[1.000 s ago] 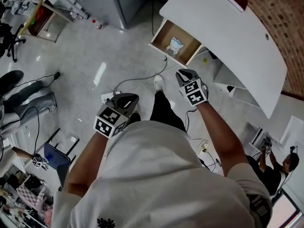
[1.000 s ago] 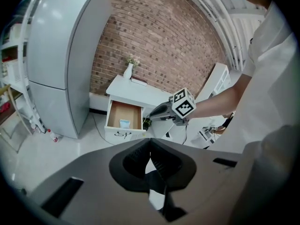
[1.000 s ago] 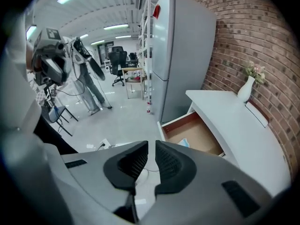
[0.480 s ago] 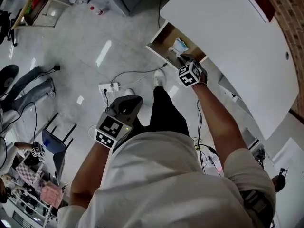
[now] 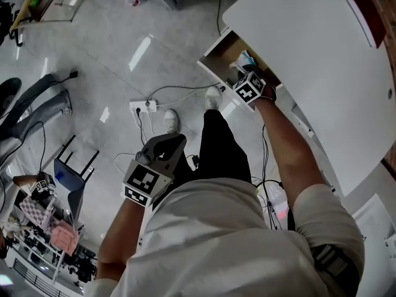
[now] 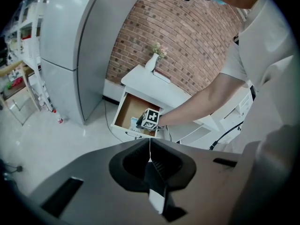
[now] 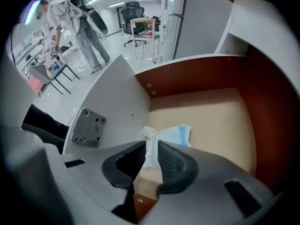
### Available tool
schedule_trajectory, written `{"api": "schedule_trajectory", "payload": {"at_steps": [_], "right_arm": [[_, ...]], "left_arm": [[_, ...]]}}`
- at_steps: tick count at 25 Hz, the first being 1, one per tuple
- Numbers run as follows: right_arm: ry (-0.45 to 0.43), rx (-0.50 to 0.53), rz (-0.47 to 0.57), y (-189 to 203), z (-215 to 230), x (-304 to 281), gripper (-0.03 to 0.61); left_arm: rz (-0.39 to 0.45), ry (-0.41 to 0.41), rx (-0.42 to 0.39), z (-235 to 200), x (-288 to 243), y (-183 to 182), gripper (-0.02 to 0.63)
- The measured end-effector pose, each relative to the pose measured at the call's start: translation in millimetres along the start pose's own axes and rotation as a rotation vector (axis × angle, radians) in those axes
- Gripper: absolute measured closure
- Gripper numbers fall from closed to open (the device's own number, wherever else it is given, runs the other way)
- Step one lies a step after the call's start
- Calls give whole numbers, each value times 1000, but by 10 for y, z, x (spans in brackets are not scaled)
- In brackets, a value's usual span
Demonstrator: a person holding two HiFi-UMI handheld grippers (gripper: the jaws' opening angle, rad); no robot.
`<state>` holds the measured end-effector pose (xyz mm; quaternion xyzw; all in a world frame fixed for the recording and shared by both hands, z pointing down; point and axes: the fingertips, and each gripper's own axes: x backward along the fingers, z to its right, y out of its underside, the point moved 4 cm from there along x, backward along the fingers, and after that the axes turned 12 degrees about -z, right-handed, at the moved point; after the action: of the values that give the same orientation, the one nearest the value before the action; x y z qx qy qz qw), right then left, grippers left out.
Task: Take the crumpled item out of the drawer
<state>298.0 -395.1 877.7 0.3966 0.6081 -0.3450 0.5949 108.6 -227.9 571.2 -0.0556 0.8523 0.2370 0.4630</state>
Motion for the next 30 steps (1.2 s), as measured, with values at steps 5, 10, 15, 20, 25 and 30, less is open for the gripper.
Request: {"api": "schedule_trajectory", "payload": {"at_steps": [5, 10, 15, 20, 25, 30], "right_arm": [[12, 84, -77, -102, 24, -452, 474], [33, 106, -109, -123, 35, -588, 500], [44, 76, -103, -127, 54, -517, 546], [62, 36, -75, -208, 61, -262, 549], [85, -5, -51, -276, -8, 83, 549], [82, -44, -23, -352, -221, 464, 549]], "left_arm": [[3, -2, 27, -263, -169, 36, 589], [-1, -21, 42, -418, -131, 113, 589], [3, -31, 55, -491, -66, 220, 589], [12, -19, 34, -486, 76, 275, 589], [38, -8, -7, -424, 279, 354, 589], [62, -1, -41, -360, 550, 496, 589]]}}
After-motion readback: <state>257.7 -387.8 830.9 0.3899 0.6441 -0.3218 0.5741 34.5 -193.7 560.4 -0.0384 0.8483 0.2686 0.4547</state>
